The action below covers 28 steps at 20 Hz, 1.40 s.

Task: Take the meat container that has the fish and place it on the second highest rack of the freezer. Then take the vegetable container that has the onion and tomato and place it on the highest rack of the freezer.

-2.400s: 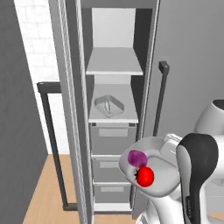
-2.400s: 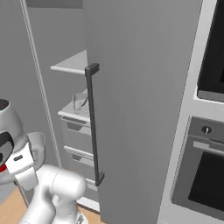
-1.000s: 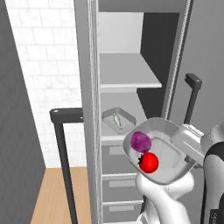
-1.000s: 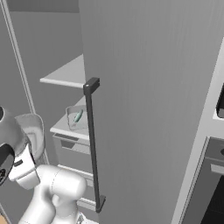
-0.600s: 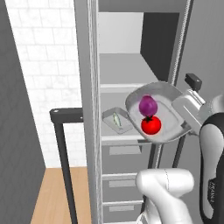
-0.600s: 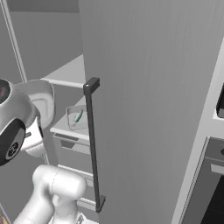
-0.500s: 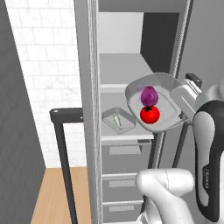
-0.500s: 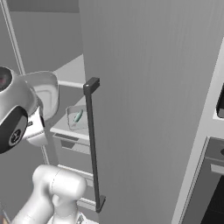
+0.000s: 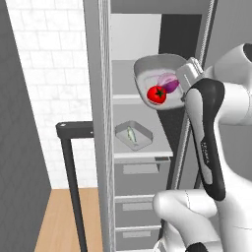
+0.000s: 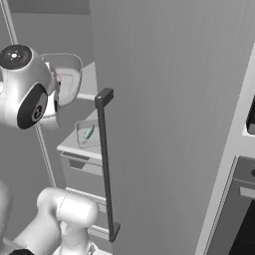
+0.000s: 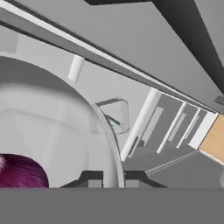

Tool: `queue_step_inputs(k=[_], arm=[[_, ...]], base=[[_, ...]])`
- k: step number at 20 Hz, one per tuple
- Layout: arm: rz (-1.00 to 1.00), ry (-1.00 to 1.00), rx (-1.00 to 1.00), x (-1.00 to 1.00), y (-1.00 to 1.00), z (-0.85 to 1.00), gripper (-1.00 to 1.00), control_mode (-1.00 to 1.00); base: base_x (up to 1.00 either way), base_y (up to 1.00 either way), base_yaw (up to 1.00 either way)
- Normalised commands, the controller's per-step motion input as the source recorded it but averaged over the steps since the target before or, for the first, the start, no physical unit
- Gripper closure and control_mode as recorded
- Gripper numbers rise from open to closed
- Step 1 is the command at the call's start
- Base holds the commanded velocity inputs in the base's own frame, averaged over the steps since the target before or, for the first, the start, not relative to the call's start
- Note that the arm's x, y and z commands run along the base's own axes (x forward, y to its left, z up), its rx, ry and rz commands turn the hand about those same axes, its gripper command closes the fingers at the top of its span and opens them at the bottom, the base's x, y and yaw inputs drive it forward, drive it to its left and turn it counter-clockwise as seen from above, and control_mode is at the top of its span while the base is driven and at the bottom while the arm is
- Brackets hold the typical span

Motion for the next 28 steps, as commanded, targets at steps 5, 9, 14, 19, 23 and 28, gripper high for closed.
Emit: queue_step_inputs(k=[5, 9, 14, 19, 23, 28], arm=[[-0.13, 0.0, 0.1, 0.95, 0.07, 0.03, 1.0, -1.0], [-0.08, 0.23, 0.06, 0.67, 0.01, -0.14, 1.0, -1.0], [0.0, 0.06, 0.0, 0.65, 0.01, -0.08, 1.0, -1.0], [0.0, 0.01, 0.0, 0.85, 0.01, -0.11, 1.0, -1.0], [-0.02, 0.03, -0.03, 0.99, 0.28, -0.35, 1.0, -1.0], [-0.03, 0.12, -0.05, 0.76, 0.15, -0.49, 1.0, -1.0]], base=[[0.0, 0.0, 0.0], [0.0, 0.0, 0.0], [0.0, 0.0, 0.0], [0.0, 0.0, 0.0], [0.0, 0.0, 0.0], [0.0, 0.0, 0.0]])
